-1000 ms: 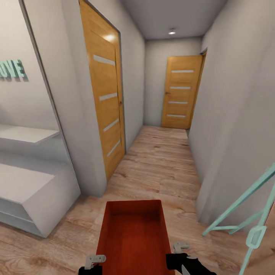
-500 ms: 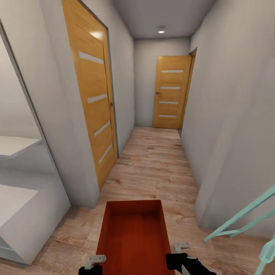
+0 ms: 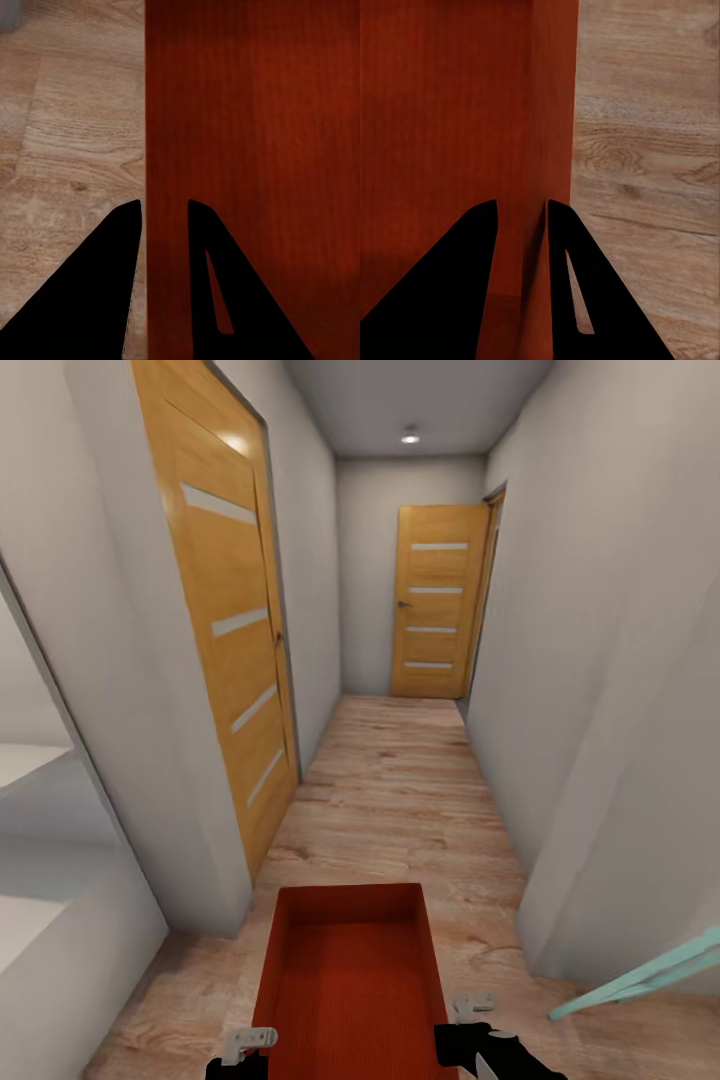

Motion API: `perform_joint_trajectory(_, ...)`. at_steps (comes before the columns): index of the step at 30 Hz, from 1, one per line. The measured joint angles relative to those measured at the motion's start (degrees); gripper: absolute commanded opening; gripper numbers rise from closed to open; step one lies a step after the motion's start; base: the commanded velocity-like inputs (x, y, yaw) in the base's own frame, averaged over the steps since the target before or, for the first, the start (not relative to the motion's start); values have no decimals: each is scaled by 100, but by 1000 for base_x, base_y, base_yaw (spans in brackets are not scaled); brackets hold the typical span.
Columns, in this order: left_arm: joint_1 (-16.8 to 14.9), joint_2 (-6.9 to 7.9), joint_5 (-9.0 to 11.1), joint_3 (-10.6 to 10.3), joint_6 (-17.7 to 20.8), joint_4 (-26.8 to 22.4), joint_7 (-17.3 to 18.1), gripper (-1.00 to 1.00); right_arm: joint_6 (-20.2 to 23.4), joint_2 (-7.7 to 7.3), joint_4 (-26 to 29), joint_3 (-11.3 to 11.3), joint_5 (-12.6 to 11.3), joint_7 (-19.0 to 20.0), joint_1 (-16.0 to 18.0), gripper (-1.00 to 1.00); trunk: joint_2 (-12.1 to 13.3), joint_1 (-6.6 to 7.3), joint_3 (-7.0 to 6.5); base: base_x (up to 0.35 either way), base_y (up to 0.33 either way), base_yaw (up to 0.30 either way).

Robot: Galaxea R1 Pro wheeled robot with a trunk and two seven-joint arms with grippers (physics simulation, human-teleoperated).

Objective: Move the two storage containers from the living room to the garage. In the garage, place one container on the floor and stack the other container on top of it (either order is fine).

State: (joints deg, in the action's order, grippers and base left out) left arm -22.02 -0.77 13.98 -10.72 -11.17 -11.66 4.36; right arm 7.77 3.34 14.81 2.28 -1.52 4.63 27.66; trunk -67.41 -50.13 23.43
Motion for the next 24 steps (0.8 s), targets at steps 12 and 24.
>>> perform_joint_trajectory(12,-1,-1,0,0,0,1,0,-100,1,-2,1,0,-1,1,-1,-100,0,0,0,302,172,-265)
perform_joint_trajectory(24,0,-1,0,0,1,1,0,-100,0,-2,0,3,-1,1,0,-100,0,0,0,308,148,-232)
